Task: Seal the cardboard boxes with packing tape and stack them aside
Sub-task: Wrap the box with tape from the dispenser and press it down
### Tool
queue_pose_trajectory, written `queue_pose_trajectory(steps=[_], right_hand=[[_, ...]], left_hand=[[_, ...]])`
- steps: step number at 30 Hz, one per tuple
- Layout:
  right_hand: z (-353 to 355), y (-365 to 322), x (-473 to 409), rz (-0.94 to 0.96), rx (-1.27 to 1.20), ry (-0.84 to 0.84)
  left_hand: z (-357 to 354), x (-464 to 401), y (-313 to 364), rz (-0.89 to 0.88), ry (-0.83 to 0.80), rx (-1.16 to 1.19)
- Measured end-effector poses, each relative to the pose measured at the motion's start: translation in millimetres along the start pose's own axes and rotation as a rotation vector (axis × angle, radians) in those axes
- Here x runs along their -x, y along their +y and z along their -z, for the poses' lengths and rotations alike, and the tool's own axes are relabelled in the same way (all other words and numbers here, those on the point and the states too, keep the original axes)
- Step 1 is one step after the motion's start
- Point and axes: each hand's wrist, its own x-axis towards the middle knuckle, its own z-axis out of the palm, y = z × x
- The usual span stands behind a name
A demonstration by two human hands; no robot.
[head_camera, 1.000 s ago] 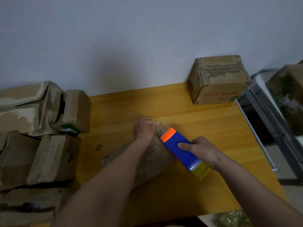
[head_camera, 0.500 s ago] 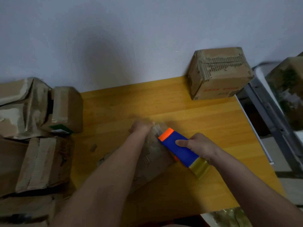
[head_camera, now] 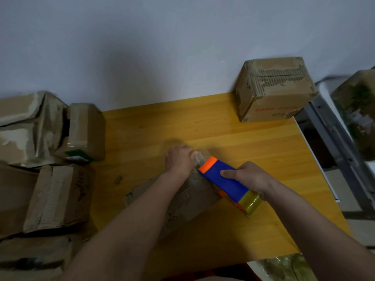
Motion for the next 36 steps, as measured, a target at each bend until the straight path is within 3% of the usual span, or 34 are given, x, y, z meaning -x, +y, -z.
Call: queue_pose_trajectory(steps=[2,4,7,9,17,24,31,33,36], right_hand=[[-0.6,0.2,0.0,0.004,0.006,0.003],[-1.2,1.2,0.1,0.001,0.000,0.012],[-1.4,2.7,1.8,0.007,0.007,0.021],[-0.6,3.8,3.1,0.018,-0.006,0.019],[-0.1,26.9,12.2,0.156,0.034,0.018],[16.3,95.4,30.7,0.156,0.056,-0.020],[9.9,109.1,21.0,0.172,-0.012,-0.065],[6.6,114.6,17.7,0.167,0.015,-0.051],[7.7,117.7,18.2,0.143,-0.010,-0.060]], left_hand=[[1.0,7.2,-1.7,-0.296,0.149,-0.024],[1.9,17.6,-9.1,-0.536,0.175,-0.082],[10.5,40.1,-13.8,-0.456,-0.102,-0.316],[14.5,49.5,-12.7,-0.388,-0.194,-0.408],[9.4,54.7,9.1,-0.198,-0.225,-0.504],[5.1,58.8,10.0,-0.149,-0.276,-0.493],[5.5,61.8,21.9,-0.079,-0.308,-0.496],[4.1,69.1,23.2,-0.101,-0.307,-0.446],[1.1,91.4,24.6,-0.309,-0.278,-0.473]])
